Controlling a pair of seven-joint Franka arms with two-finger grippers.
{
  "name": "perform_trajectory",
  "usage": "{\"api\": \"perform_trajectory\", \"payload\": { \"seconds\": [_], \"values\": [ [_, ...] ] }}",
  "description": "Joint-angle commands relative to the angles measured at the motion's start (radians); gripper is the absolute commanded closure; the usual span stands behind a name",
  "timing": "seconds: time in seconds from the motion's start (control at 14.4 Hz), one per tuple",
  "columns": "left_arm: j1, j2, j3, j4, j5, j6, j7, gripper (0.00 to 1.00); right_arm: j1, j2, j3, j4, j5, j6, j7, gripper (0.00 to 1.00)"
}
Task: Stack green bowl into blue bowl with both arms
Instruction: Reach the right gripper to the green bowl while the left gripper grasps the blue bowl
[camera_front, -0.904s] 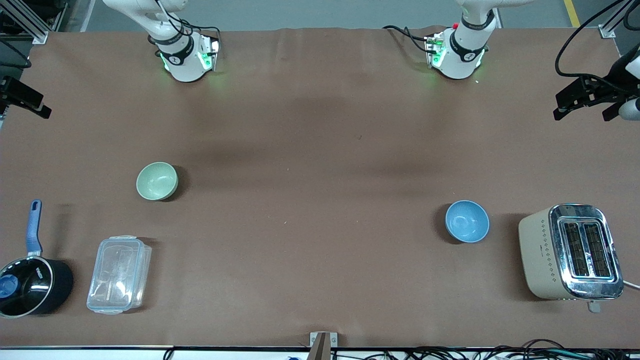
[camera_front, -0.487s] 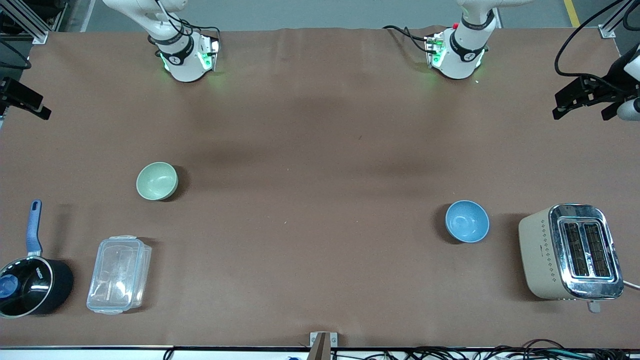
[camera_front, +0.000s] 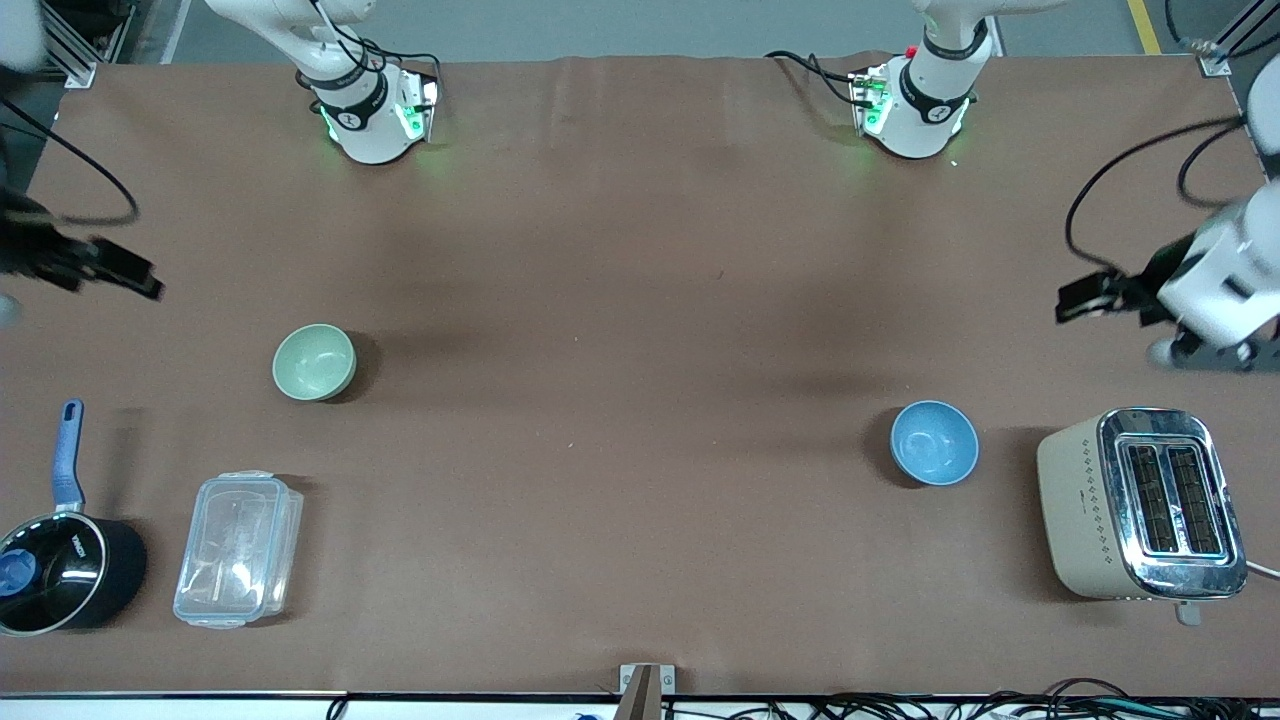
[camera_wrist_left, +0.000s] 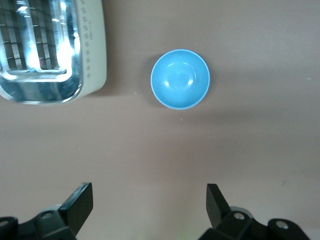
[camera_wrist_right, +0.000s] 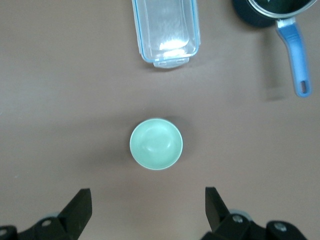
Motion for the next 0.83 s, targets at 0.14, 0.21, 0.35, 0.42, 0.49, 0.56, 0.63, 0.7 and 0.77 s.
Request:
{"api": "perform_trajectory", "payload": {
  "seconds": [0.14,0.21,0.35,0.42,0.49,0.56,0.63,0.7,0.77],
  "values": [
    [-0.004,0.139,0.004,-0.074,0.044,0.22,0.011,0.0,-0.008,-0.039,0.0,-0.414,-0.023,0.449,-0.017,0.0],
    [-0.001,0.165,0.004,-0.106,0.044,0.286,0.009,0.0,-0.019,-0.031,-0.001,-0.473,-0.028,0.529,-0.043,0.0],
    [0.0,0.223,0.005,-0.177,0.046,0.459,0.008,0.0,-0.065,-0.004,-0.001,-0.569,-0.028,0.668,-0.142,0.0],
    [0.001,0.248,0.005,-0.207,0.044,0.531,0.008,0.0,-0.094,0.013,0.0,-0.602,-0.028,0.725,-0.179,0.0],
    [0.007,0.273,0.005,-0.243,0.044,0.612,0.006,0.1,-0.106,0.03,0.0,-0.633,-0.028,0.771,-0.192,0.0],
    [0.015,0.294,0.005,-0.27,0.046,0.678,0.008,0.15,-0.108,0.053,0.0,-0.667,-0.027,0.829,-0.19,0.0],
    [0.015,0.316,0.005,-0.287,0.044,0.735,0.008,0.17,-0.108,0.082,0.0,-0.692,-0.027,0.885,-0.189,0.0],
    [0.018,0.34,0.005,-0.295,0.044,0.777,0.008,0.21,-0.106,0.114,0.002,-0.702,-0.024,0.926,-0.181,0.0],
    [0.018,0.36,0.005,-0.295,0.044,0.802,0.008,0.28,-0.102,0.139,0.003,-0.703,-0.014,0.936,-0.177,0.0]
  ]
}}
